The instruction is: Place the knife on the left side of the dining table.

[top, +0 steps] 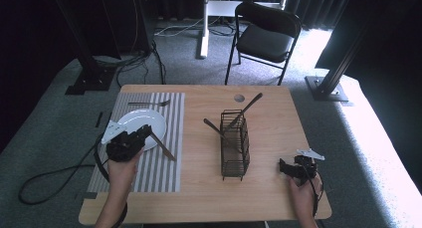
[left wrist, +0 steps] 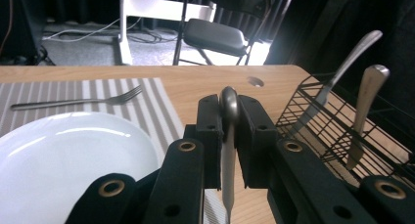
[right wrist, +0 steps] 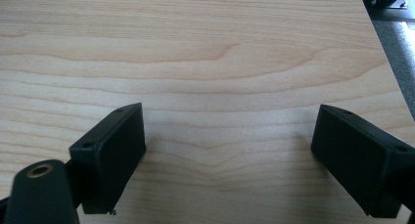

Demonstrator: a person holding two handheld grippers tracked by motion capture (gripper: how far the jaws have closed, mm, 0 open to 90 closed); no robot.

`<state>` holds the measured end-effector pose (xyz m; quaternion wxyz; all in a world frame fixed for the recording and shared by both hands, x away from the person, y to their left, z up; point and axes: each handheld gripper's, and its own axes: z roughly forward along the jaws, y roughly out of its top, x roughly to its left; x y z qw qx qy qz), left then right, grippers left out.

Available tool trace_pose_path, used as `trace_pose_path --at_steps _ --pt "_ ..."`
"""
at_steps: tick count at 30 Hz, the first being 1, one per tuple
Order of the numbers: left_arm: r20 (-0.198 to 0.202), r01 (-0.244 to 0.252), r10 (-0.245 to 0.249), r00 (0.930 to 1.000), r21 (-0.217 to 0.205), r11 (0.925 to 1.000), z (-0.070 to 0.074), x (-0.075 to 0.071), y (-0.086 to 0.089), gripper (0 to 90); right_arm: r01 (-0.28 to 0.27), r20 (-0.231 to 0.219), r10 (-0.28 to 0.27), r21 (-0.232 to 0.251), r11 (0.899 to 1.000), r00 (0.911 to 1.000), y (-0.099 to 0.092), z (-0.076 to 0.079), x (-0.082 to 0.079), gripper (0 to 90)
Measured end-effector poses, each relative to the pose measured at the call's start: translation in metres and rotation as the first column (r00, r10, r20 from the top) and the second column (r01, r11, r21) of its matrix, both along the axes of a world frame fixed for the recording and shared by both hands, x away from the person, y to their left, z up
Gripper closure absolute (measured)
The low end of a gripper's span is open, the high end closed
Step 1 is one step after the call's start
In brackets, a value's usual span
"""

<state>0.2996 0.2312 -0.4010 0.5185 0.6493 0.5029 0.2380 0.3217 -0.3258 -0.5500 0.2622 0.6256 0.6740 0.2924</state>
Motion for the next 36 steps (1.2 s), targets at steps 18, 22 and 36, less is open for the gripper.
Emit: trace_pose_path --at_steps 18,22,36 --pt "-0.042 -0.134 0.132 0.9903 -0.035 0.9904 -0.033 -0.006 0.049 71.8 0.001 0.0 -0.001 0.002 1.0 1.0 0.0 0.0 0.0 12.1" --pt "-0.068 -0.162 0.159 0.9849 -0.044 0.9857 -0.045 -0.006 0.062 69.3 0.002 0.0 -0.002 0.001 1.0 1.0 0.0 0.0 0.0 12.1" --pt "-0.158 -0.225 0.207 0.9655 -0.11 0.968 -0.078 -0.005 0.09 62.7 0.001 0.0 -0.001 0.001 1.0 1.0 0.0 0.0 0.0 12.1"
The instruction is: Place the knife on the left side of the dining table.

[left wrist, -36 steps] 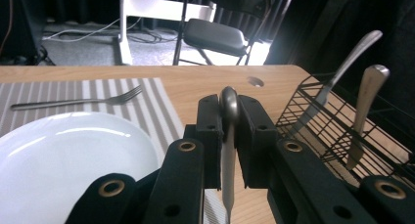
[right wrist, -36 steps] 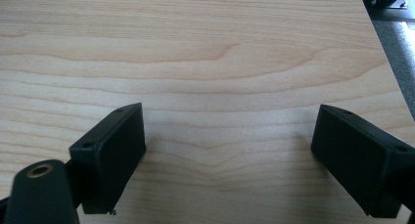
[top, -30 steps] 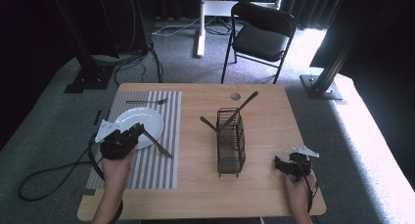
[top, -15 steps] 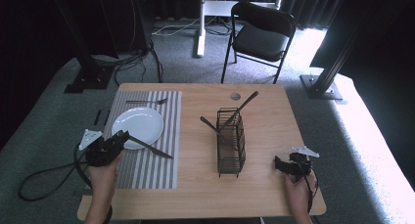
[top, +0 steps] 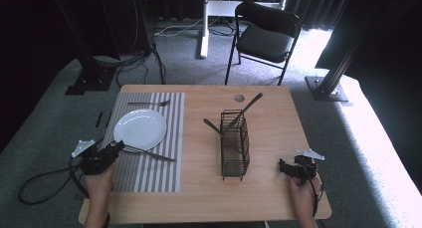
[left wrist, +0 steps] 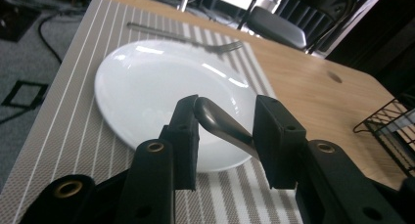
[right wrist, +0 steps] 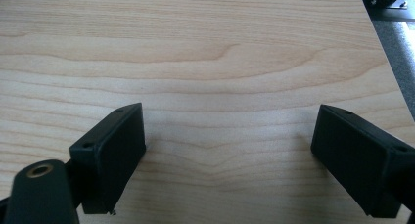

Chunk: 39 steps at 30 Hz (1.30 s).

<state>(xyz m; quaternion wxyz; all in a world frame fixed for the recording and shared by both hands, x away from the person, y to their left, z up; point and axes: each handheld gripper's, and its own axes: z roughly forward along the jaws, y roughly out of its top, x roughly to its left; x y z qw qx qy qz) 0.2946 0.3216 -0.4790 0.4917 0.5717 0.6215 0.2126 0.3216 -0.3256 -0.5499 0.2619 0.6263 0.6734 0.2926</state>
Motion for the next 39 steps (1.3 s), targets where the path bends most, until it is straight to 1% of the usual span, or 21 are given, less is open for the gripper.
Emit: trace_pose_path --at_steps 1,2,3,5,6,11,15,16,17,18,22,24,26,27,28,29,35,39 --pt "-0.01 0.001 -0.001 0.9999 -0.001 1.0 -0.002 0.0 0.001 62.3 0.0 0.0 0.0 0.0 1.0 1.0 0.0 0.0 0.0 12.1" --pt "-0.01 0.001 -0.001 0.9999 -0.001 1.0 -0.002 0.0 0.001 61.3 0.0 0.0 0.0 0.0 1.0 1.0 0.0 0.0 0.0 12.1" --pt "-0.025 0.001 -0.001 0.9997 0.0 1.0 -0.005 0.001 0.004 61.3 0.0 0.0 0.0 0.0 1.0 1.0 0.0 0.0 0.0 12.1" --pt "-0.047 0.001 -0.001 0.9989 -0.011 0.9999 -0.01 0.002 0.007 59.1 0.0 0.0 0.0 0.0 1.0 1.0 0.0 0.0 0.0 12.1" --pt "-0.059 0.003 -0.003 0.9982 -0.003 1.0 -0.013 0.002 0.009 57.5 0.0 0.0 0.0 0.0 1.0 1.0 0.0 0.0 0.0 12.2" --pt "-0.089 -0.004 0.0 0.996 -0.041 0.9992 -0.027 0.004 0.016 54.9 0.0 0.0 0.0 0.0 1.0 1.0 0.0 0.0 0.0 12.1" --pt "-0.122 -0.008 0.005 0.9925 -0.026 0.9996 -0.034 0.007 0.017 50.2 0.0 0.0 0.0 0.0 1.0 1.0 0.0 0.0 0.0 12.1" --pt "-0.13 -0.006 0.003 0.9916 -0.016 0.9999 -0.036 0.008 0.017 48.5 0.0 0.0 0.0 0.0 1.0 1.0 0.0 0.0 0.0 12.1" --pt "-0.131 -0.005 0.004 0.9913 -0.013 0.9999 -0.038 0.008 0.018 47.5 0.0 0.0 0.0 0.0 1.0 1.0 0.0 0.0 0.0 12.1" --pt "-0.135 -0.012 0.008 0.9907 -0.023 0.9997 -0.039 0.008 0.018 47.3 0.0 0.0 0.0 0.0 1.0 1.0 0.0 0.0 0.0 12.1" --pt "-0.145 -0.016 0.011 0.9894 -0.031 0.9994 -0.043 0.01 0.02 46.8 0.0 0.0 0.0 0.0 1.0 1.0 0.0 0.0 0.0 12.1" --pt "-0.15 -0.014 0.01 0.9886 -0.027 0.9995 -0.044 0.011 0.021 46.4 0.0 0.0 0.0 0.0 1.0 1.0 0.0 0.0 0.0 12.2" --pt "-0.158 -0.015 0.013 0.9873 -0.01 0.9998 -0.045 0.012 0.021 45.2 0.0 0.0 0.0 0.0 1.0 1.0 0.0 0.0 0.0 12.1" --pt "-0.16 -0.022 0.022 0.9869 0.004 0.9998 -0.046 0.012 0.02 44.4 0.0 0.0 0.0 0.0 1.0 1.0 0.0 0.0 0.0 12.2" --pt "-0.167 -0.031 0.037 0.9853 0.035 0.9989 -0.046 0.013 0.019 44.5 0.0 0.0 0.0 0.0 1.0 1.0 0.0 0.0 0.0 12.2" --pt "-0.173 -0.036 0.043 0.9839 0.044 0.9984 -0.046 0.013 0.02 44.0 0.0 0.0 0.0 0.0 1.0 1.0 0.0 0.0 0.0 12.1" --pt "-0.195 -0.04 0.053 0.9794 0.067 0.997 -0.053 0.015 0.021 44.0 0.0 0.0 0.0 0.0 1.0 1.0 0.0 0.0 0.0 12.1" --pt "-0.216 -0.046 0.063 0.9744 0.084 0.9954 -0.057 0.016 0.022 43.9 0.0 0.0 0.0 0.0 1.0 1.0 0.0 0.0 0.0 12.2"
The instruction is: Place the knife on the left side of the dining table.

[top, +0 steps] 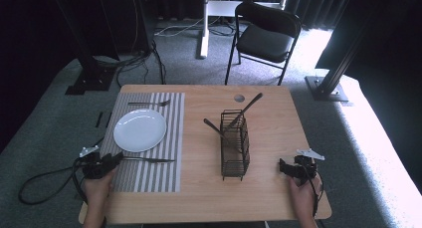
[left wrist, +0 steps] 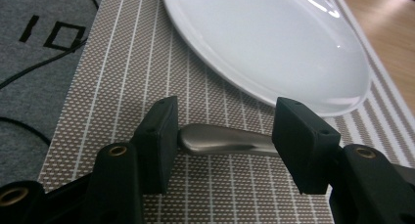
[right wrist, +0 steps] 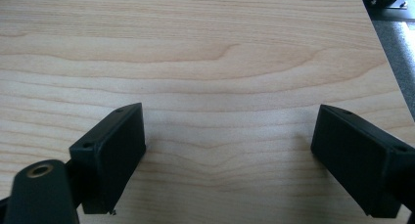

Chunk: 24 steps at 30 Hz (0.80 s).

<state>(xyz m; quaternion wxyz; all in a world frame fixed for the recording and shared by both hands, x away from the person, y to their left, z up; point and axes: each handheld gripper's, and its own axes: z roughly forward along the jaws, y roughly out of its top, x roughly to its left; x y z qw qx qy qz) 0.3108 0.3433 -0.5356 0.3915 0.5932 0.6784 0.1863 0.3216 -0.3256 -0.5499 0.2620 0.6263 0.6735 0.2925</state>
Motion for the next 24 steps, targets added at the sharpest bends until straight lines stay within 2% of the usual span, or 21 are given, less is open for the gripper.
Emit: trace_pose_path --at_steps 2,5,10,14,16,20,22,24 --pt "0.01 0.0 0.0 0.9999 0.022 0.9998 -0.001 -0.001 0.0 43.9 0.0 0.0 0.0 0.0 1.0 1.0 0.0 0.0 0.0 12.1" --pt "0.023 0.0 -0.001 0.9997 0.023 0.9997 0.002 -0.002 -0.001 40.9 0.0 0.0 0.0 0.0 1.0 1.0 0.0 0.0 0.0 12.3" --pt "0.026 0.04 -0.042 0.9988 0.065 0.9971 0.006 -0.01 -0.007 39.9 -0.001 0.001 0.001 0.0 1.0 1.0 0.0 0.0 0.0 12.3" --pt "0.024 0.077 -0.08 0.9965 0.091 0.9928 0.004 -0.02 -0.014 39.1 0.0 0.0 0.0 0.0 1.0 1.0 0.0 0.0 0.0 12.3" --pt "0.024 0.095 -0.097 0.9949 0.091 0.9913 0.003 -0.026 -0.017 39.0 0.0 0.001 0.0 0.0 1.0 1.0 0.0 0.0 0.0 12.3" --pt "0.016 0.129 -0.132 0.9911 0.124 0.9839 0.001 -0.037 -0.023 36.2 -0.001 0.001 0.001 0.0 1.0 1.0 0.0 0.0 0.0 12.3" --pt "0.018 0.126 -0.13 0.9914 0.144 0.9815 0.001 -0.042 -0.025 36.1 -0.001 0.001 0.001 0.0 1.0 1.0 0.0 0.0 0.0 12.3" --pt "0.03 0.129 -0.134 0.9905 0.144 0.9811 0.001 -0.047 -0.026 35.2 -0.001 0.001 0.001 0.0 1.0 1.0 0.0 0.0 0.0 12.3"
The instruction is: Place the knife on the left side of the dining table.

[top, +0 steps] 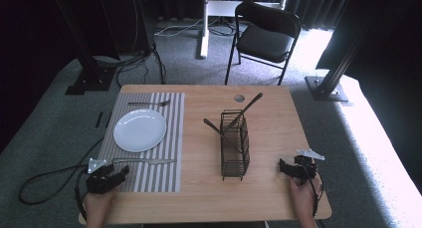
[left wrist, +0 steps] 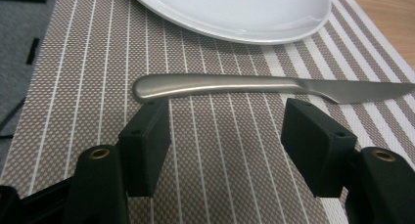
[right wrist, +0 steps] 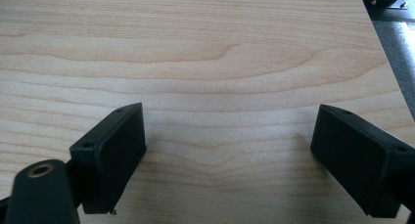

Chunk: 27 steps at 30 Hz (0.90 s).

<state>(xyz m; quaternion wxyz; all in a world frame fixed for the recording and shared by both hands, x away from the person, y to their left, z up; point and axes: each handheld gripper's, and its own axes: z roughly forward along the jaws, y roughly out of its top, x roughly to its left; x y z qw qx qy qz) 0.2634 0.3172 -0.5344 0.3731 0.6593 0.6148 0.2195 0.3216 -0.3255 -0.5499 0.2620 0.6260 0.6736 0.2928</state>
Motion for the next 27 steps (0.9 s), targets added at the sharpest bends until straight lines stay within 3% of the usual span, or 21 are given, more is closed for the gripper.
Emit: trace_pose_path --at_steps 5,9,10,12,14,17,18,21,27 --pt "0.007 0.029 -0.029 0.9995 0.016 0.9994 0.0 -0.011 -0.002 30.4 0.0 0.0 0.0 0.0 1.0 1.0 0.0 0.0 0.0 12.3" --pt "0.019 0.016 -0.016 0.9997 0.031 0.9994 -0.001 -0.017 -0.003 23.7 0.0 0.0 0.0 0.0 1.0 1.0 0.0 0.0 0.0 12.3" --pt "0.011 0.017 -0.017 0.9998 0.054 0.9984 -0.001 -0.017 -0.004 17.9 0.0 0.0 0.0 0.0 1.0 1.0 0.0 0.0 0.0 12.3" --pt "0.009 0.017 -0.018 0.9998 0.075 0.997 0.002 -0.02 -0.006 17.1 0.0 0.0 0.0 0.0 1.0 1.0 0.0 0.0 0.0 12.3" --pt "-0.025 0.03 -0.028 0.9993 0.068 0.9972 0.002 -0.02 -0.007 8.2 0.0 0.0 0.0 0.0 1.0 1.0 0.0 0.0 0.0 12.3" --pt "-0.049 0.024 -0.022 0.9985 0.047 0.9986 -0.001 -0.021 -0.007 7.5 0.0 0.0 0.0 0.0 1.0 1.0 0.0 0.0 0.0 12.3" --pt "-0.068 0.026 -0.023 0.9974 0.049 0.9985 -0.003 -0.021 -0.006 0.0 0.0 0.0 0.0 0.0 1.0 1.0 0.0 0.0 0.0 12.3" --pt "-0.092 0.017 -0.011 0.9957 0.066 0.9977 -0.008 -0.02 -0.006 0.0 0.0 0.0 0.0 0.001 1.0 1.0 0.0 0.0 0.0 12.3" --pt "-0.075 -0.018 0.026 0.9968 0.109 0.9939 -0.009 -0.02 -0.008 0.0 0.0 0.0 0.0 0.0 1.0 1.0 0.0 0.0 0.0 12.3"
